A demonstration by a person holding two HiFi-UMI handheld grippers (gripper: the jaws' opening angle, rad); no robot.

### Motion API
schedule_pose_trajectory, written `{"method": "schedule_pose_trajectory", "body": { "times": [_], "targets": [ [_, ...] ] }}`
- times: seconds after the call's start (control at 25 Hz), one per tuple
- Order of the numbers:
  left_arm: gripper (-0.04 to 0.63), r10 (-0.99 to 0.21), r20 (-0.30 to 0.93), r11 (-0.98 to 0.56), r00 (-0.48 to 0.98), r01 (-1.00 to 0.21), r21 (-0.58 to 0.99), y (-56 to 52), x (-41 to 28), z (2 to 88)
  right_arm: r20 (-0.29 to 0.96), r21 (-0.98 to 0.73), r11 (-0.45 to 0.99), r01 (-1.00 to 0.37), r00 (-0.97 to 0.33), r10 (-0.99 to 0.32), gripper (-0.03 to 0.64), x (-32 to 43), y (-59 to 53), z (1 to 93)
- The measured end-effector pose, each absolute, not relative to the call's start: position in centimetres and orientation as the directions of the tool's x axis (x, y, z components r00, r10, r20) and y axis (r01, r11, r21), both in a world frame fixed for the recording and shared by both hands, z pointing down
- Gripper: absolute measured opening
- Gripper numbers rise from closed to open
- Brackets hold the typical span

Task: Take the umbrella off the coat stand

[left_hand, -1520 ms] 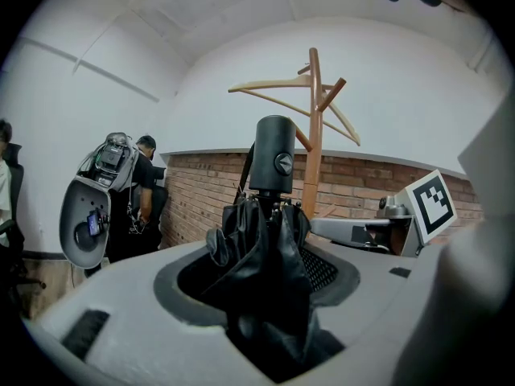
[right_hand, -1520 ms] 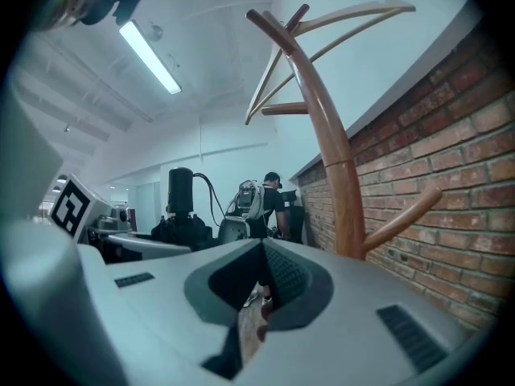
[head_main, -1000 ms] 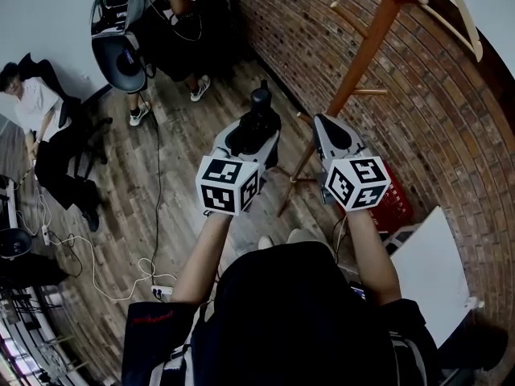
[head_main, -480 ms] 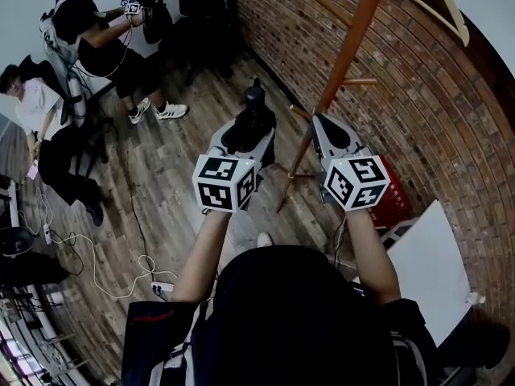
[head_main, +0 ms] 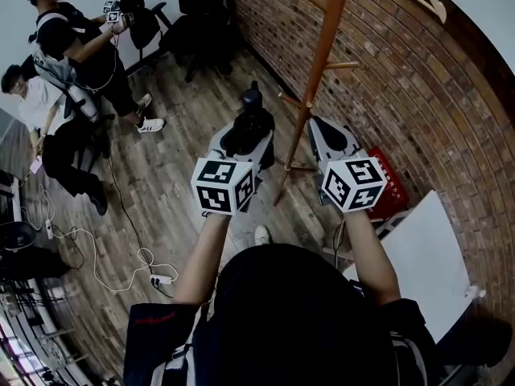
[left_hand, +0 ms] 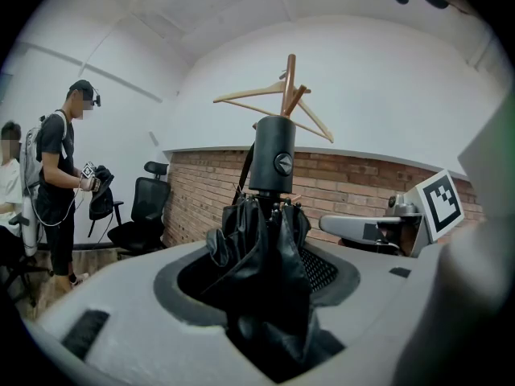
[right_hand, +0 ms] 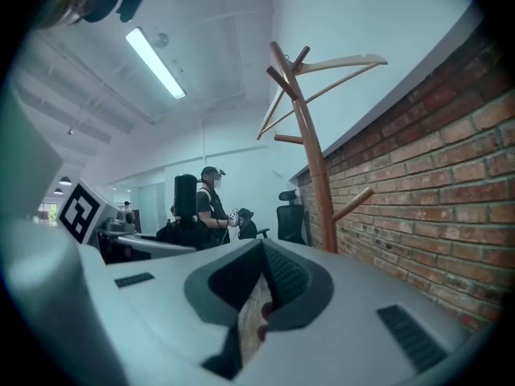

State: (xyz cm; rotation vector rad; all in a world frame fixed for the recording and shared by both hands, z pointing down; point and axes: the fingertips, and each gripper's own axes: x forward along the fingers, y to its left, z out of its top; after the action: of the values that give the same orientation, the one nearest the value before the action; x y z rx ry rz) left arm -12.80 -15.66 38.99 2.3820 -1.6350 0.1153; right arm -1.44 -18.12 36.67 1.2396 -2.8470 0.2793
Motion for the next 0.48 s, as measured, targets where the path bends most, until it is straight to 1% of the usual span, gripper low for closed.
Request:
{"method": "schedule_pose_trajectory", "body": {
  "times": [0.48],
  "targets": [
    [0.267, -0.918, 0.175, -0.327, 0.357, -0.929, 0.175, -9.1, -8.1, 38.5, 0.091, -0.143, 0.68, -0.719, -0.694, -0.714, 0.028, 3.3, -11.8, 36.7]
  ]
}}
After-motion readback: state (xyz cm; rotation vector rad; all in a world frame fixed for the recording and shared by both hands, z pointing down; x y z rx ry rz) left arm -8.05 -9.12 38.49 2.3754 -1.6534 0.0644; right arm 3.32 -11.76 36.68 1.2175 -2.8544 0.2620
